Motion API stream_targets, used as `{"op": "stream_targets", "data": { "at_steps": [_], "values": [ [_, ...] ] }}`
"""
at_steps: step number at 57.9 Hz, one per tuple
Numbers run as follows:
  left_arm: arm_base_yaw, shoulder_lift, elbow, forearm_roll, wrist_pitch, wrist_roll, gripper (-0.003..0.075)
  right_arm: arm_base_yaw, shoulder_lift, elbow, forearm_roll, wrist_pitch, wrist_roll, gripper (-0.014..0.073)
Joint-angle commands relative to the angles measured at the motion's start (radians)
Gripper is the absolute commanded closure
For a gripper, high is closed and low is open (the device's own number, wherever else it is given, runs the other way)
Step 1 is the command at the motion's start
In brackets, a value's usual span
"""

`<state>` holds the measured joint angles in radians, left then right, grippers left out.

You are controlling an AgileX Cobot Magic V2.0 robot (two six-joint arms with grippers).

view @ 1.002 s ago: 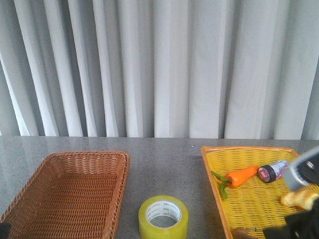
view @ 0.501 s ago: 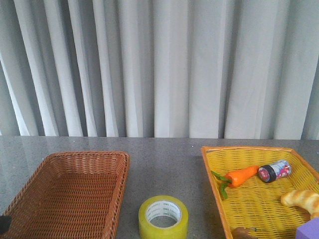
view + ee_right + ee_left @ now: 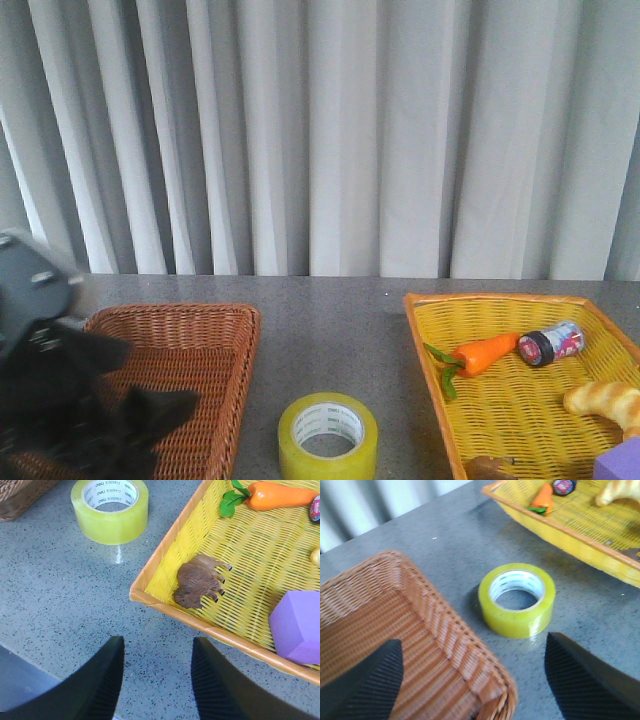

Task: Transfer tape with both arms
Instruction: 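Reach the left gripper to the tape roll and grasp its rim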

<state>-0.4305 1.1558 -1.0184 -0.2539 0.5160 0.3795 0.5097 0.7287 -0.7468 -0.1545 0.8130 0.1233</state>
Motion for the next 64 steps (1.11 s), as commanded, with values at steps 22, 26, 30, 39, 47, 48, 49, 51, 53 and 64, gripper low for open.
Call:
{"op": "stream_targets", "data": {
  "at_steps": [22, 26, 30, 39, 47, 48, 49, 51, 53, 64],
  "values": [
    [-0.081, 0.543, -0.541, 0.043, 0.166, 0.035, 0.0165, -0.005, -0.004, -0.024, -0.014, -0.055, -0.002, 0.0267],
    [-0.081, 0.612, -0.620, 0.042, 0.200, 0.035, 0.0165, -0.005, -0.004, -0.024, -0.014, -0.055, -0.002, 0.0267],
    [-0.081, 0.683, -0.688, 0.050, 0.232, 0.035, 0.0165, -0.005, -0.004, -0.024, -0.014, -0.055, -0.002, 0.0267],
    [-0.081, 0.807, -0.835, 0.101, 0.289, 0.034, 0.0165, -0.005, -0.004, -0.024, -0.014, -0.056, -0.002, 0.0267],
    [-0.081, 0.902, -0.938, 0.127, 0.342, 0.034, 0.0172, -0.005, -0.004, -0.024, -0.014, -0.056, -0.002, 0.0267],
    [-0.081, 0.915, -0.952, 0.127, 0.352, 0.034, 0.0177, -0.005, -0.004, -0.024, -0.014, -0.056, -0.002, 0.0267],
    [-0.081, 0.924, -0.961, 0.127, 0.358, 0.034, 0.0180, -0.005, -0.004, -0.024, -0.014, -0.056, -0.002, 0.0267],
    [-0.081, 0.940, -0.981, 0.126, 0.371, 0.034, 0.0188, -0.005, -0.004, -0.024, -0.014, -0.056, -0.002, 0.0267],
    [-0.081, 0.958, -0.998, 0.126, 0.385, 0.034, 0.0197, -0.005, -0.004, -0.024, -0.014, -0.056, -0.002, 0.0267],
    [-0.081, 1.019, -1.037, 0.125, 0.409, 0.033, 0.0252, -0.005, -0.004, -0.024, -0.014, -0.056, -0.002, 0.0267]
  ]
}}
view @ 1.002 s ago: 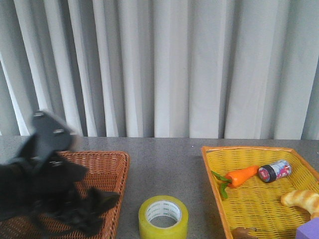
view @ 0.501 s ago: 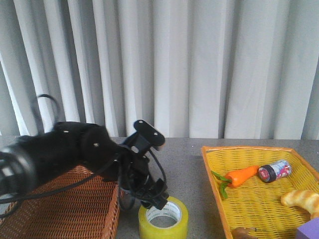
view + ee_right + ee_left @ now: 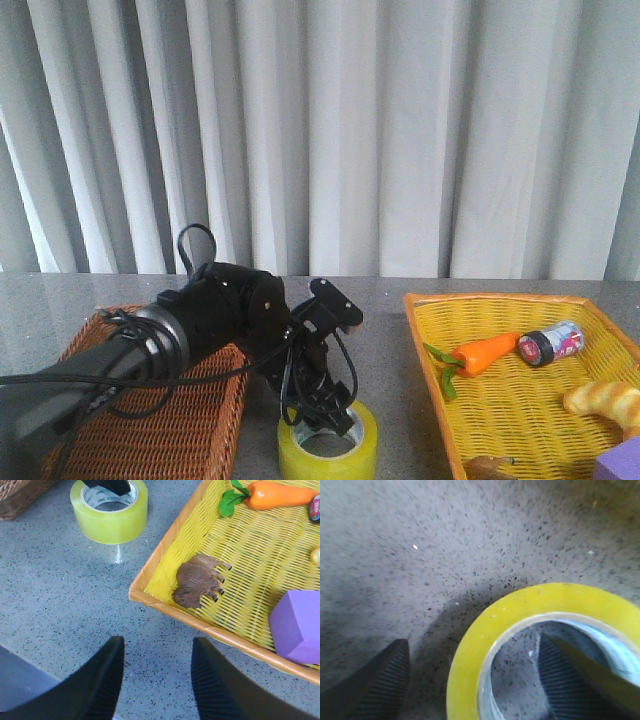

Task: Transfer tape with both arms
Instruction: 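Reach the left gripper to the tape roll and grasp its rim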

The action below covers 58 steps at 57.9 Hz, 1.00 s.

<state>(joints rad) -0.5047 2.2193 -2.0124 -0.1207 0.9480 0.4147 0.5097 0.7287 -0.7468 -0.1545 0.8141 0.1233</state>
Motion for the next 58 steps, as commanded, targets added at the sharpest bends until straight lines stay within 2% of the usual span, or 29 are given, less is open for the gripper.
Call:
{"op": "stream_targets", "data": {
  "at_steps": [1, 10, 23, 32, 58],
  "values": [
    [-0.007, -0.039, -0.042, -0.008, -0.023, -0.002, 0.0257, -0.005, -0.004, -0.024, -0.014, -0.057, -0.002, 0.0267],
    [-0.007, -0.024, -0.042, -0.008, -0.014, -0.003, 0.0312, -0.005, -0.004, -0.024, -0.014, -0.057, -0.002, 0.0267],
    [-0.007, -0.024, -0.042, -0.008, -0.009, -0.003, 0.0473, -0.005, -0.004, -0.024, -0.014, -0.057, -0.002, 0.0267],
    [-0.007, -0.026, -0.042, -0.011, 0.009, -0.004, 0.0545, -0.005, -0.004, -0.024, -0.014, -0.057, -0.002, 0.0267],
    [-0.007, -0.095, -0.042, -0.016, 0.051, -0.012, 0.0559, -0.005, -0.004, -0.024, -0.014, -0.057, -0.002, 0.0267]
  ]
}}
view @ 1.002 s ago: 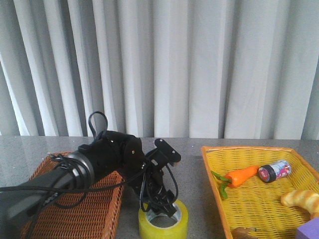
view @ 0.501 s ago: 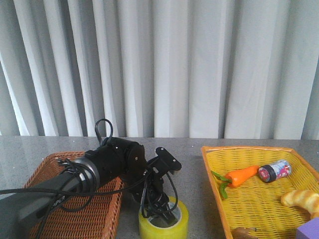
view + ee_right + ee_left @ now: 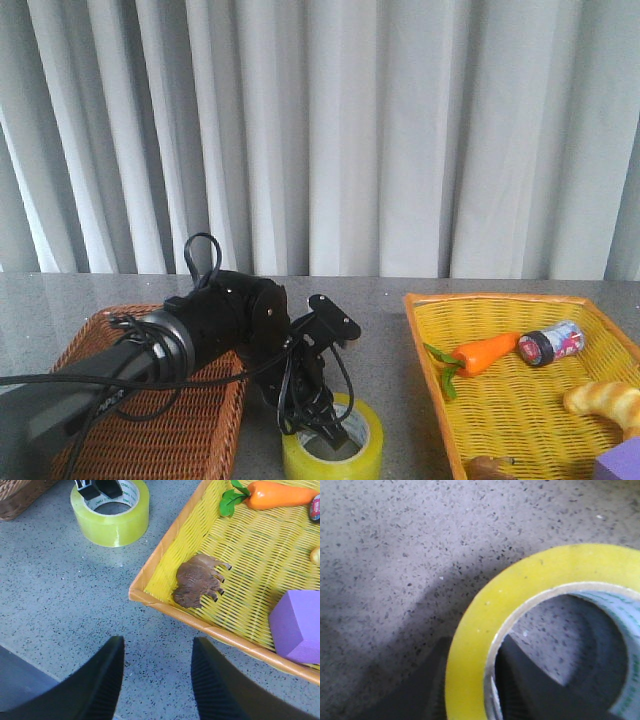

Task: Transfer tape with both arms
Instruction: 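Reach the left gripper to the tape roll and grasp its rim, then lift the tape with the left gripper and lower it into the basket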

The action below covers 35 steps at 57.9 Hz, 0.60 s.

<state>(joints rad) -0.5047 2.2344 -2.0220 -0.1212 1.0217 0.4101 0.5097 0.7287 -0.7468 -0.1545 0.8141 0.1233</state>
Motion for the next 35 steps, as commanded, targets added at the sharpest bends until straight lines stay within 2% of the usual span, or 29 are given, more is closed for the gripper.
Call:
{"op": "stream_targets", "data": {
  "at_steps": [1, 21, 35],
  "values": [
    [-0.007, -0.114, -0.033, -0.016, -0.023, -0.007, 0.0559, -0.005, -0.004, -0.024, -0.014, -0.057, -0.002, 0.0267],
    [-0.002, -0.253, -0.033, 0.004, 0.008, -0.007, 0.0559, -0.005, -0.004, -0.024, -0.014, -0.057, -0.002, 0.0267],
    [0.069, -0.376, -0.033, 0.020, 0.032, -0.008, 0.0559, -0.005, -0.004, -0.024, -0.014, -0.057, -0.002, 0.0267]
  ]
}}
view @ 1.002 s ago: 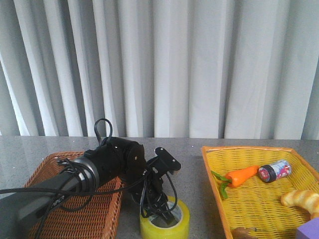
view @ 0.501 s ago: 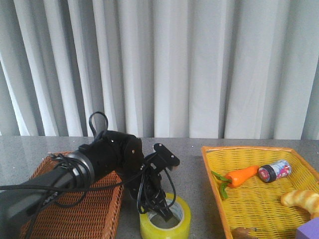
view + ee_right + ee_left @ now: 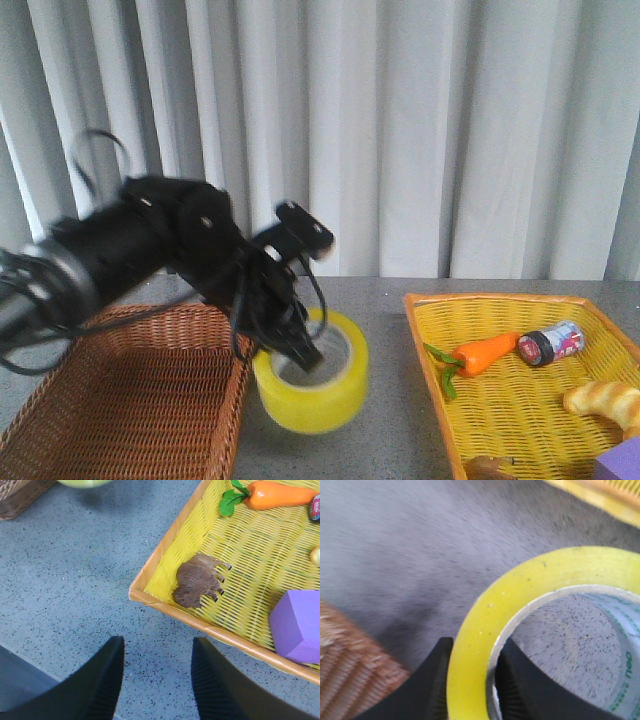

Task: Transfer tape with both arms
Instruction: 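Lift the tape with the left gripper and lower it into the basket, then open the left gripper and raise it away from the tape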

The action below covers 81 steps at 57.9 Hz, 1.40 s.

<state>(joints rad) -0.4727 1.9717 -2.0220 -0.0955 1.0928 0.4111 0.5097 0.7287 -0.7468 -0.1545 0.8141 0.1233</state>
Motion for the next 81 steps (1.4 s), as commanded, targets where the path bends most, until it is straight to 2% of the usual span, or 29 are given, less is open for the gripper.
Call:
{"op": "stream_targets", "data": {
  "at_steps": [1, 16, 33, 46, 66, 74, 81],
  "values": [
    [0.048, -0.123, -0.033, -0.005, -0.032, -0.009, 0.0559, -0.005, -0.004, -0.024, -0.014, -0.057, -0.002, 0.0267],
    [0.204, -0.164, -0.031, -0.006, 0.079, -0.021, 0.0559, -0.005, -0.004, -0.024, -0.014, -0.057, -0.002, 0.0267],
    [0.343, -0.148, 0.093, -0.006, 0.022, -0.059, 0.0559, -0.005, -0.004, -0.024, -0.014, -0.057, -0.002, 0.0267],
    [0.376, -0.067, 0.168, 0.005, -0.031, -0.058, 0.0559, -0.005, -0.004, -0.024, -0.014, -0.057, -0.002, 0.0267],
    [0.379, 0.035, 0.168, 0.015, -0.018, -0.059, 0.0551, -0.005, -0.004, -0.024, -0.014, -0.057, -0.002, 0.0267],
    [0.379, 0.035, 0.168, 0.015, -0.017, -0.059, 0.0481, -0.005, -0.004, -0.024, -0.014, -0.057, -0.002, 0.0267],
    [0.379, 0.034, 0.168, 0.013, -0.010, -0.059, 0.0345, -0.005, -0.004, -0.024, -0.014, -0.057, -0.002, 0.0267]
  ]
}}
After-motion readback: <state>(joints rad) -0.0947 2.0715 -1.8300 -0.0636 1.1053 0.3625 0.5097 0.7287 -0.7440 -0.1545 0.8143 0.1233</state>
